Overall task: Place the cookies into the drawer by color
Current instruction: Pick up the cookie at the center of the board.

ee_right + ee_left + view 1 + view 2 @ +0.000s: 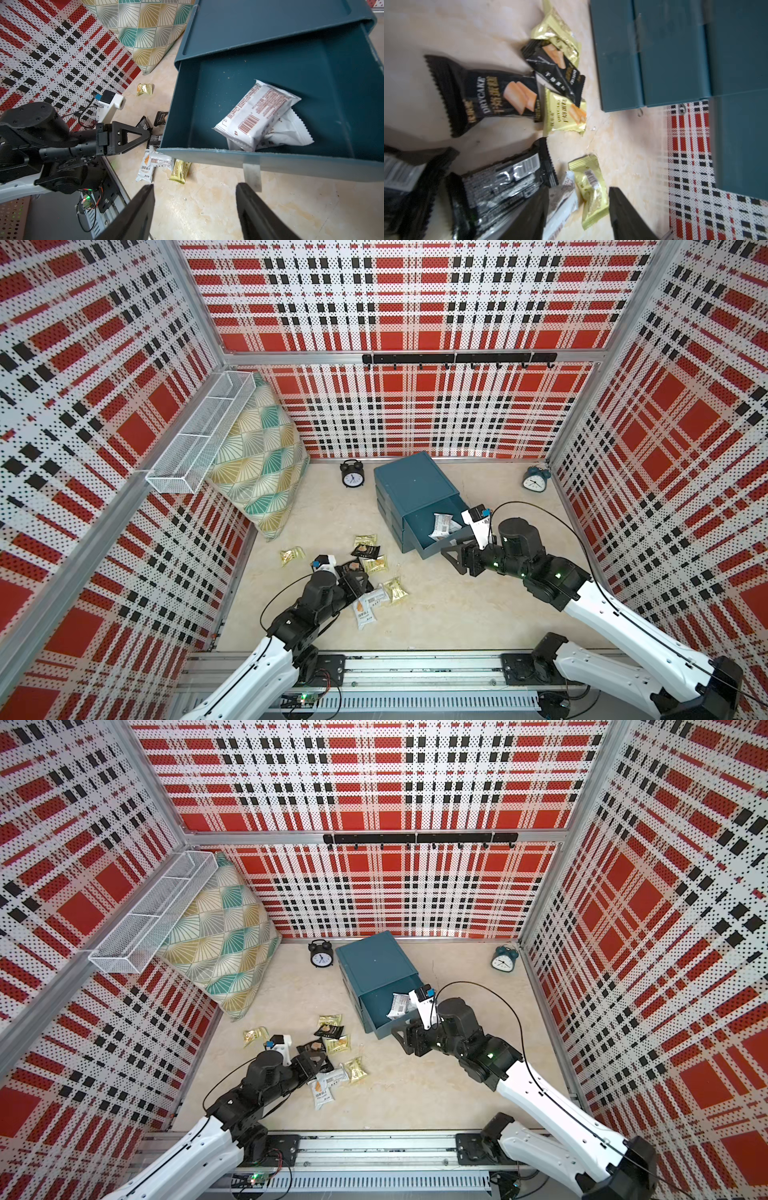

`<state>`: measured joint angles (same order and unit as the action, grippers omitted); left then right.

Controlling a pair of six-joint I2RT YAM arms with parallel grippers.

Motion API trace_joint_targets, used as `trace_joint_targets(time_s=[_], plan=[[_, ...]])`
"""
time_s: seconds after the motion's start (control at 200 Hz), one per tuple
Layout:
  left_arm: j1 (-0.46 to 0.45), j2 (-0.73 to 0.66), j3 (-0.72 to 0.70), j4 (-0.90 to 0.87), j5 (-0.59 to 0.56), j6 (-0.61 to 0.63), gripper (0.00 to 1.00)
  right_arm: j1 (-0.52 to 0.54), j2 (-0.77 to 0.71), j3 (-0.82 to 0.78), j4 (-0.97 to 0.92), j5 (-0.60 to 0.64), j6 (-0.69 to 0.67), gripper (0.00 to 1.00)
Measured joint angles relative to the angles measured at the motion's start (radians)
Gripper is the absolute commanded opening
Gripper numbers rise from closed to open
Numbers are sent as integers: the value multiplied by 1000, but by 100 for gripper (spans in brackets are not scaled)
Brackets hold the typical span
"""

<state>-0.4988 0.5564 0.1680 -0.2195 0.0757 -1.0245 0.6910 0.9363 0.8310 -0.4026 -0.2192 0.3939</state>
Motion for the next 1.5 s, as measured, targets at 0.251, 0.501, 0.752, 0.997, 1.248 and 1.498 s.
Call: trace_joint_targets(time_s=[0.251,0.501,0.752,0.997,1.248,1.498], plan=[[0,68,-43,40,-5,-11,63,0,-4,-18,-3,-5,0,69],[0,71,-79,85,4,-15,46,0,-4,-18,-3,-6,1,68],[-13,8,-98,84,14,-26,49,0,10,-18,4,-10,4,68],[-90,-19,-100,67,-7,-61,43,0,15,-18,5,-13,5,68],[-126,18,-100,63,-40,-84,21,0,16,-18,7,-13,5,68],[-137,5,-102,61,-49,-96,0,0,17,-18,11,-14,5,68]])
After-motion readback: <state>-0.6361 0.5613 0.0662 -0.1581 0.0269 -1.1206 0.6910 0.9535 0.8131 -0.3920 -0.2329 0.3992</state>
